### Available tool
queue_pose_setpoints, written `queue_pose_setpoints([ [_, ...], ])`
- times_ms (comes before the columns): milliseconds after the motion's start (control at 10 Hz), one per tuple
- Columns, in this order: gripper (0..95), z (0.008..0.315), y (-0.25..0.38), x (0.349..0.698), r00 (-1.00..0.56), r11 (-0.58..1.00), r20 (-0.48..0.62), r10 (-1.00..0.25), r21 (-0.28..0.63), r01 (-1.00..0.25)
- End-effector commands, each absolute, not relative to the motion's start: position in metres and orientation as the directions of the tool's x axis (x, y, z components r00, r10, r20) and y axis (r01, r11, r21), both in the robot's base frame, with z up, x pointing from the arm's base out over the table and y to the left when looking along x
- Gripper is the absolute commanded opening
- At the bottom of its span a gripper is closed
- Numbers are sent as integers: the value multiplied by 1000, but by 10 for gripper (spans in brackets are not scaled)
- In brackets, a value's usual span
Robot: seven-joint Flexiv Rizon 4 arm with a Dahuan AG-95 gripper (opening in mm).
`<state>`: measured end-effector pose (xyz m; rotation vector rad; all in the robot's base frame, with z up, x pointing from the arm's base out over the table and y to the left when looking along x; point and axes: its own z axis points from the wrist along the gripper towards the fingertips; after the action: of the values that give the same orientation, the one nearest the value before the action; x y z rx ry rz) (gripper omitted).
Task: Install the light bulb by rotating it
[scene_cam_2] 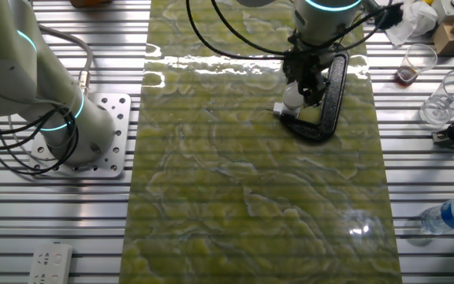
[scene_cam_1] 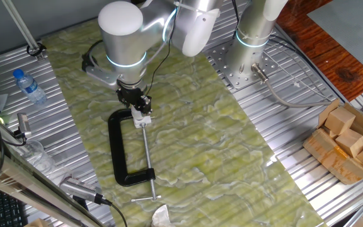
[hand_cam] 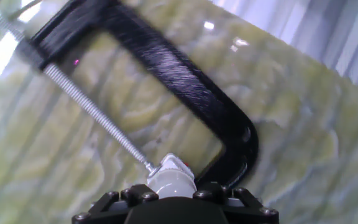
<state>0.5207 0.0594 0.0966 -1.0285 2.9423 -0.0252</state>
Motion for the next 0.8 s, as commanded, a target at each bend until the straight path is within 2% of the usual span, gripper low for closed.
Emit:
queue_pose_setpoints([
  [100,570,97,60,521,-458,458,-27,-888,0,-889],
  [500,570,97,60,521,-349,349,-29,-937,-3,-937],
  [800,570,97,60,521,-341,342,-28,-940,-4,-940],
])
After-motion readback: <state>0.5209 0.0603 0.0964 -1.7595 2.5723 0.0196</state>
